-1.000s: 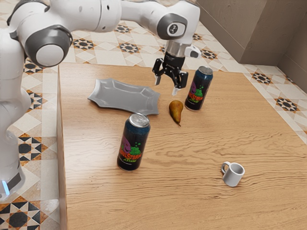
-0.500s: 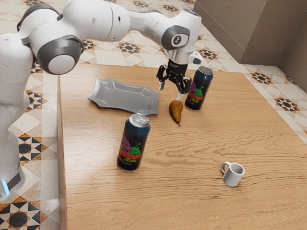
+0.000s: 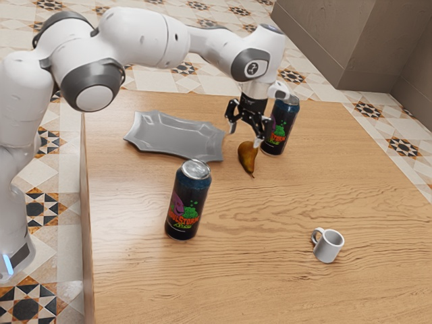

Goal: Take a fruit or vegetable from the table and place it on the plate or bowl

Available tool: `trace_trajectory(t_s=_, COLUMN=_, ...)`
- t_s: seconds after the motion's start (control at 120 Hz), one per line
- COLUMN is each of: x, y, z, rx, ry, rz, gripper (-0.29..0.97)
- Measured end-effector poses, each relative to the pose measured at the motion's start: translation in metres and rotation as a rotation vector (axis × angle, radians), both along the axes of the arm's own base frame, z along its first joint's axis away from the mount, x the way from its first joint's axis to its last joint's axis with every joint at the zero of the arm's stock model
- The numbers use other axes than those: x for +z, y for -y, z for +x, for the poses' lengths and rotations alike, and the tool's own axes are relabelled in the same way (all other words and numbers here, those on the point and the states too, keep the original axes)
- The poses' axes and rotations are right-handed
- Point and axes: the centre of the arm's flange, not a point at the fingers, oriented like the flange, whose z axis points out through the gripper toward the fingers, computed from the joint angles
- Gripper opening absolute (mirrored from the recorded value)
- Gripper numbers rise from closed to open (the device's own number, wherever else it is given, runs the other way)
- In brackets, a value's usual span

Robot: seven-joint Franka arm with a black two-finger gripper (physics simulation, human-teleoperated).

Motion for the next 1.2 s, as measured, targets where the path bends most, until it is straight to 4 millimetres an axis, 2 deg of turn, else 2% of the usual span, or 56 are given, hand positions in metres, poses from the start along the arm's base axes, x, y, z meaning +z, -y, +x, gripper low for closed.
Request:
trace_trajectory(t_s=0.15, x=-0.017, y=-0.006, z=0.007, rx=0.016, ry=0.0, rz=0.023, gripper=0.68)
trace_trajectory(t_s=0.567, x=-0.051, y=0.001, z=0.021, rx=0.02, ry=-0.002, rz=0.013, gripper=0.68)
trace_trajectory(t_s=0.883, x=-0.057, y=-0.003, z=0.023, rx=0.026, ry=0.002, rz=0.01, gripper=0.68)
trace_trajectory(t_s=1.017, x=-0.062, y=-0.01, z=0.024, rx=0.037, ry=0.001, rz=0.014, gripper=0.63)
trace_trajectory(t_s=1.2, x=-0.067, y=-0.013, z=0.027, rx=0.041, ry=-0.001, rz=0.025, gripper=0.49)
